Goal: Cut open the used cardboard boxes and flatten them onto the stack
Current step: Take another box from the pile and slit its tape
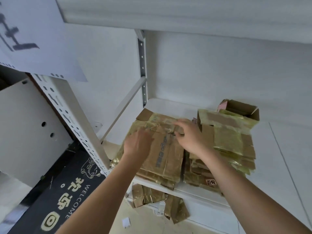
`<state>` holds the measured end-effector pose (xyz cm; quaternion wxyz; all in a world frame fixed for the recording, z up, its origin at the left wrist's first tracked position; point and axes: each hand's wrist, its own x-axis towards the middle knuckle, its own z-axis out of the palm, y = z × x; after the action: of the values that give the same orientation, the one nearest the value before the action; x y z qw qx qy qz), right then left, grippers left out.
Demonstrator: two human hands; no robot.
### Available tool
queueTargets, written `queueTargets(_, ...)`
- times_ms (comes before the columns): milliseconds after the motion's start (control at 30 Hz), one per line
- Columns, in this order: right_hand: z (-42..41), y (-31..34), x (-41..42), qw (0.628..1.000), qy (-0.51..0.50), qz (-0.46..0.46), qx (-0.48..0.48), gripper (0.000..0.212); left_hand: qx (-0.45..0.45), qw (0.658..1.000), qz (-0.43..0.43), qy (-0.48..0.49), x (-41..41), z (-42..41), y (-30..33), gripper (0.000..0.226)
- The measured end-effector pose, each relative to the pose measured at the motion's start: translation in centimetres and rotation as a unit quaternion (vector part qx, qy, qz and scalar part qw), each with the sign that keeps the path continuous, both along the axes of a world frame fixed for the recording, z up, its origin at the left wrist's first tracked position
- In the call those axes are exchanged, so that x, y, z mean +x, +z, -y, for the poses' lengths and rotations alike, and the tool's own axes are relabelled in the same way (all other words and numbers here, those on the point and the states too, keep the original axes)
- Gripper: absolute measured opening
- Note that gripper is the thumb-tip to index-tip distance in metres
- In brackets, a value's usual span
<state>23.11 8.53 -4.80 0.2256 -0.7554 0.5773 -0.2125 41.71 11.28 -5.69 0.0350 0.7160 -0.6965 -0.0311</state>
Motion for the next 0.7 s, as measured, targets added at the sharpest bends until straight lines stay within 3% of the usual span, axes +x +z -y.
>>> queueTargets(133, -1.3, 2.9, -5.6, 0.991, -0.042, -0.070, -0.102, 0.032, -0.092, 0.985, -0.062, -0.132, -6.0, -0.4, 3.4, 0.044)
queueTargets(300, -2.2, 4.5, -14.4, 0.982, -0.092, -0.119, -0.117, 0.034, -0.123, 0.966, -0.062, -0.220, -14.3, -1.0, 5.2, 0.058)
queueTargets(500, -0.4, 3.4, -24.9, 0.972, -0.140, -0.172, -0.077, 0.024, -0.112, 0.962, -0.072, -0.237, -23.0, 0.5, 4.5, 0.048)
queueTargets(700, 3.9, 0.6, -31.7, 0.968, -0.077, -0.236, -0.021, 0.042, -0.088, 0.975, -0.050, -0.195, -29.8, 2.4, 2.6, 0.055)
